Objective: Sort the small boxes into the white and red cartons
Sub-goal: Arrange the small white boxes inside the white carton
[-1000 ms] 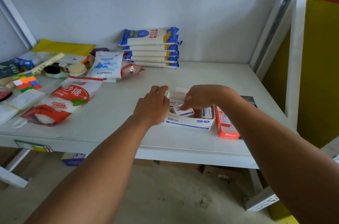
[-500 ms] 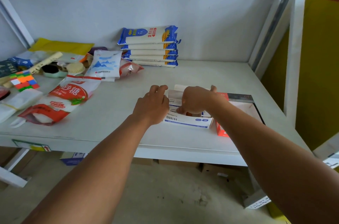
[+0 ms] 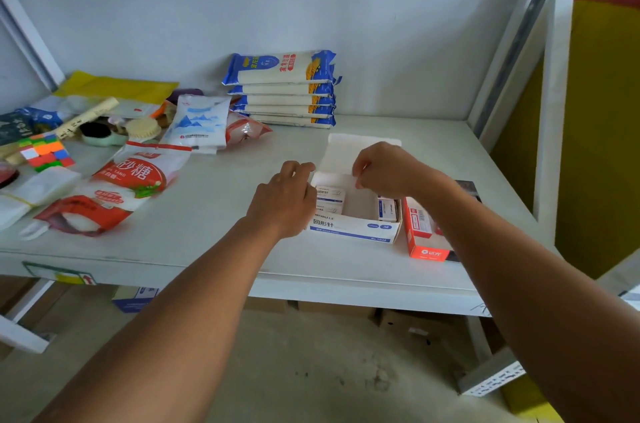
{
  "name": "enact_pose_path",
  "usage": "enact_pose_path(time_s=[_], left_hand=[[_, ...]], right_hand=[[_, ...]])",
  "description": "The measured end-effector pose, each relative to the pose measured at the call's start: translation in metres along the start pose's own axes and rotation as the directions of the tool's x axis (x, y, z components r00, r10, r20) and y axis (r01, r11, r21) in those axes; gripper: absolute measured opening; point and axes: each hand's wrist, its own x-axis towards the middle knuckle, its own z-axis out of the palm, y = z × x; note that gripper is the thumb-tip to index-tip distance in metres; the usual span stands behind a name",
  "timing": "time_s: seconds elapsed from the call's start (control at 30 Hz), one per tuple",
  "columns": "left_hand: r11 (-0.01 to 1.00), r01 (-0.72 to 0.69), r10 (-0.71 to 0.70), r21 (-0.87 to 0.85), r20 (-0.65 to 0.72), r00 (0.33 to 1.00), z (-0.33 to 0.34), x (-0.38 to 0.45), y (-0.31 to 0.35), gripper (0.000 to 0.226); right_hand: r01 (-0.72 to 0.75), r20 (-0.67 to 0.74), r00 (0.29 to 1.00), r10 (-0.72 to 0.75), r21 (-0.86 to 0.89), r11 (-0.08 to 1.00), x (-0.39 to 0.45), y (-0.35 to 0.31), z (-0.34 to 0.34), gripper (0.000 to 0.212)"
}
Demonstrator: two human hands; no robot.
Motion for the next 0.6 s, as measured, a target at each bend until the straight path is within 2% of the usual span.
enact_pose_path(time_s=[0.07,0.17,0.33,0.4,0.53,0.6], left_hand=[[0.999,-0.022,0.023,0.04,-0.018,1.0,0.0,-0.002,-0.001,0.041],[0.997,-0.053,0.056,0.05,-0.07,0.996,-0.001,-0.005,-0.001,0.041],[0.993,-0.111,0.115,0.046,-0.114,0.987,-0.004,-0.007,0.003,0.041],[0.996,-0.091,0.09,-0.001,-0.123,0.988,-0.007,-0.006,0.004,0.039],[0.995,-0.042,0.029,-0.09,-0.142,0.989,-0.012,-0.005,0.009,0.037],[0.994,-0.031,0.015,-0.104,-0.147,0.989,-0.013,-0.005,0.011,0.037]], right_hand=[[0.003,0.016,1.0,-0.003,-0.053,0.999,-0.008,0.002,-0.014,0.02],[0.001,0.083,0.996,0.017,-0.215,0.977,-0.019,0.001,-0.025,0.037],[-0.075,0.024,0.996,0.087,-0.302,0.95,-0.024,0.004,-0.02,0.04],[-0.117,-0.011,0.993,0.12,-0.316,0.941,-0.026,0.004,-0.01,0.04],[-0.17,-0.149,0.981,0.127,-0.33,0.928,-0.024,0.003,0.006,0.025],[-0.193,-0.173,0.973,0.152,-0.253,0.948,-0.02,0.007,0.006,0.028]])
